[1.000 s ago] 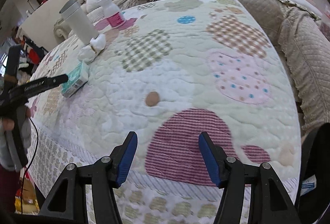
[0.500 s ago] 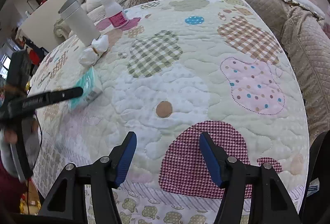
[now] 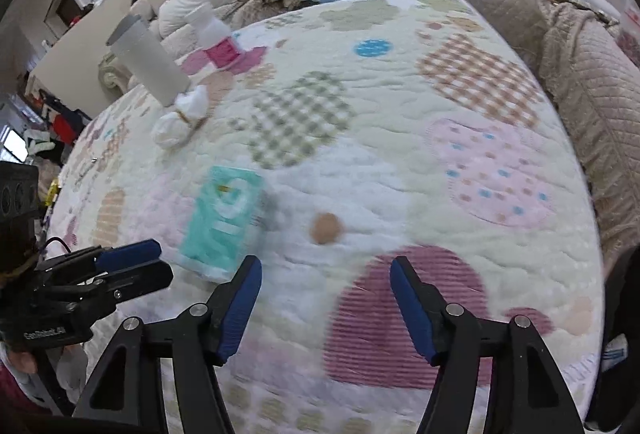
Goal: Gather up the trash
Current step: 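Grasp the teal tissue pack with right tool while left tool grasps white tissues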
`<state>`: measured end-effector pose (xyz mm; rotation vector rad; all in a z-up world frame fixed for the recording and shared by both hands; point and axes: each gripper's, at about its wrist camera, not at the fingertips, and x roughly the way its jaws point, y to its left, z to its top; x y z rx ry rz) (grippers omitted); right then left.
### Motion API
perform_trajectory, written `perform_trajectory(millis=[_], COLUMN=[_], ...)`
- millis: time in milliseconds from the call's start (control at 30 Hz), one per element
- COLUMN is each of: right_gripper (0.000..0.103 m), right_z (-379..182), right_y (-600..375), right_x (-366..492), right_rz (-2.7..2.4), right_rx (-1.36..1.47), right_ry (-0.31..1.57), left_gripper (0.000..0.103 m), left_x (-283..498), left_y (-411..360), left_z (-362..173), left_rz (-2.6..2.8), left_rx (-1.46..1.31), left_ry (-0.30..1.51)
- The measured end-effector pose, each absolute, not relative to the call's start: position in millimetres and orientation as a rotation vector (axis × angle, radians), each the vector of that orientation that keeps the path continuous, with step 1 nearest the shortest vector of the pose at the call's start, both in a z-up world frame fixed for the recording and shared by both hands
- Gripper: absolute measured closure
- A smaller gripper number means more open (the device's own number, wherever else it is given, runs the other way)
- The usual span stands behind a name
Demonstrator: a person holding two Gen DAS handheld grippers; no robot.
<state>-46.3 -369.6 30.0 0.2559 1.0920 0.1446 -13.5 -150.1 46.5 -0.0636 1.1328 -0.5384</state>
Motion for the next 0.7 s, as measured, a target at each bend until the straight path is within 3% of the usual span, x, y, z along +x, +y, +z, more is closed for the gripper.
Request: perform_trajectory(millis=[333, 367, 400, 700], right_gripper=[0.033, 0.037, 0.05, 0.052], right_z=[14, 15, 16, 18], right_y=[-296, -292, -291, -345], right_x=[-6, -8, -12, -24], right_rz=[0.198, 0.195, 0.197, 0.117], right_rx=[0.133, 0.087, 0.057, 0.104], right_ry=[1.108, 1.09, 1.069, 1.055], left_gripper=[0.053, 0.053, 0.052, 0.052], left_x=[11, 14, 16, 49], left_y=[-98, -97, -97, -121], left_z=[50, 51, 51, 55], left_rz=[-0.369, -0.363, -0.358, -0.297], left_rx=[-0.11, -0.113, -0.11, -0.043], left_ry=[1.075, 1.069, 1.063, 1.003])
